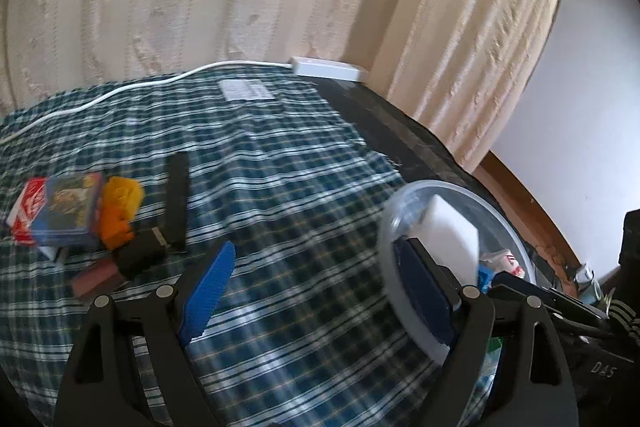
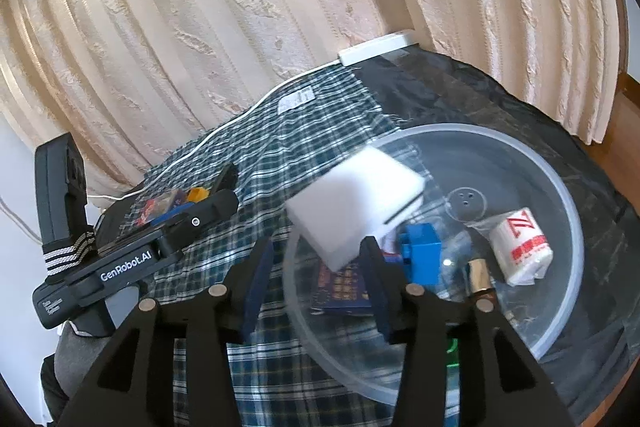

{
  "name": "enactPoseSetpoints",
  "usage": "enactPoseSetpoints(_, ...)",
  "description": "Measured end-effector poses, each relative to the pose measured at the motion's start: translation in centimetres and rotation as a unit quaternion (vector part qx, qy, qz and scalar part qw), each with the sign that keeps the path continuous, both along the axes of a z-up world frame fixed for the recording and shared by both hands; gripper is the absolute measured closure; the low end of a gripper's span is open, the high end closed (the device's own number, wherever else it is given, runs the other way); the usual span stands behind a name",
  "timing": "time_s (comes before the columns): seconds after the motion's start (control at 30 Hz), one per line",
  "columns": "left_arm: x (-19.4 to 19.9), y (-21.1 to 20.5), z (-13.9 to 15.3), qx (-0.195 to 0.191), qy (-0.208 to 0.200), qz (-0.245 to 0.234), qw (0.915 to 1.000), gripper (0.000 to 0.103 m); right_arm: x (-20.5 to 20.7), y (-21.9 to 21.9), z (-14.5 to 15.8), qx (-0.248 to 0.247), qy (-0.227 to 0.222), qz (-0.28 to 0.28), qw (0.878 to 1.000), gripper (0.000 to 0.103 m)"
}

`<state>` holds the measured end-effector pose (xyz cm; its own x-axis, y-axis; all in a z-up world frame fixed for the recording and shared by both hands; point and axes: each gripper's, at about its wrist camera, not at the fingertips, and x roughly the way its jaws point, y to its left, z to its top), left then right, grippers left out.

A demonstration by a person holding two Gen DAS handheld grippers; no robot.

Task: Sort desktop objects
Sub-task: 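Open the left tool to drop the sponge while the right tool releases the blue block into the bowl, then move the left tool to the red-and-blue card box, grasp and lift it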

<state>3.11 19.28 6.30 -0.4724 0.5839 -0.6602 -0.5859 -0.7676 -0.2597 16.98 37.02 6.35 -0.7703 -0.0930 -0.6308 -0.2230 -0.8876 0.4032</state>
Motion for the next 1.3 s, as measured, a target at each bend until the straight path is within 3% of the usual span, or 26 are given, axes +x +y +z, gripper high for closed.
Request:
enactPoseSetpoints(0.37,-2.3,-5.2,-0.2,0.010,-0.008,0.058,0.9982,0.016,-1.6,-2.9,-0.1,0.004,-0.001,0.032,0.999,0.050)
enactPoseSetpoints(0.53,-3.4,-7.6,-0.3,0.013,-0.013,0.084,0.9963,0.016,-2.2,-4.3,0.0,0.007,0.001,0.047,0.999,0.044)
enactPoseSetpoints(0.97,-6.4,-14.2,-0.9,0.014,-0.018,0.165,0.9860,0.016,-3.9,-7.4,-0.5,0.009,-0.005,0.079,0.997,0.040)
enactPoseSetpoints(1.3,-9.0,-16.1,-0.3,0.013,-0.014,0.179,0.9836,0.016,-4.9,-8.9,-1.2,0.007,-0.014,0.094,0.995,0.040)
